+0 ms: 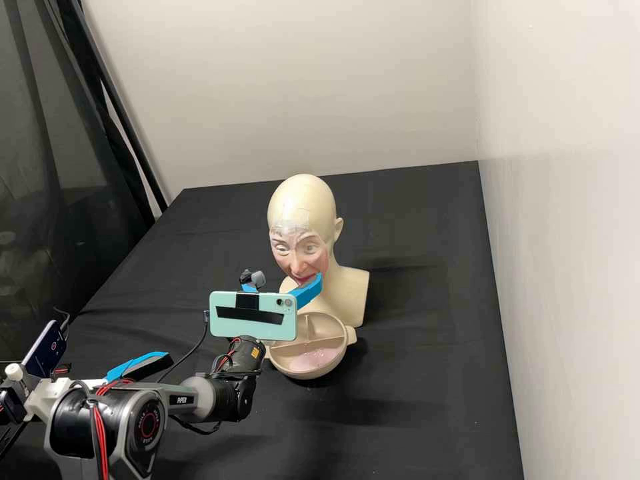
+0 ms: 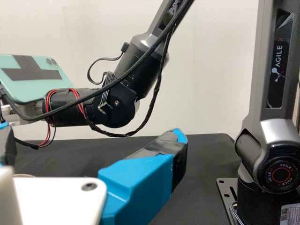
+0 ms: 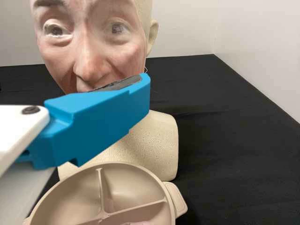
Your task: Feed the grandma with a spoon
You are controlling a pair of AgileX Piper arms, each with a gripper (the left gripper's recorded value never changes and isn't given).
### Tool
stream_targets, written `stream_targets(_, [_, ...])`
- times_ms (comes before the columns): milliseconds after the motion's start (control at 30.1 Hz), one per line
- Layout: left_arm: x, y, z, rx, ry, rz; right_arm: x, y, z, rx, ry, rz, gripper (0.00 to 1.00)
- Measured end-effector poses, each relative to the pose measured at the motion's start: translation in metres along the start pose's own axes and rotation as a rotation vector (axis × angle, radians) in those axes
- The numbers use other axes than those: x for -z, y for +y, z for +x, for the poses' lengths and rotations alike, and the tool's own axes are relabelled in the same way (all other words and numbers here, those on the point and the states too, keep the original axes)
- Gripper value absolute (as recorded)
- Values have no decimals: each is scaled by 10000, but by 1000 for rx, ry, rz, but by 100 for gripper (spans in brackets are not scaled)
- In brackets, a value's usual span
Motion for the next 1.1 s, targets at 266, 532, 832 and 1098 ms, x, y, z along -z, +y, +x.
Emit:
stream_targets(266, [0,0,0,0,0,0,0,0,0,0,0,0,100])
stream_targets(532, [1,-6,-5,3,0,0,0,0,0,0,0,0,100])
stream_targets(832, [333,-238,-129,92,109,-39,0,0,0,0,0,0,100])
stream_targets(1098, [755,-426,-181,151,236,-118,0,0,0,0,0,0,100])
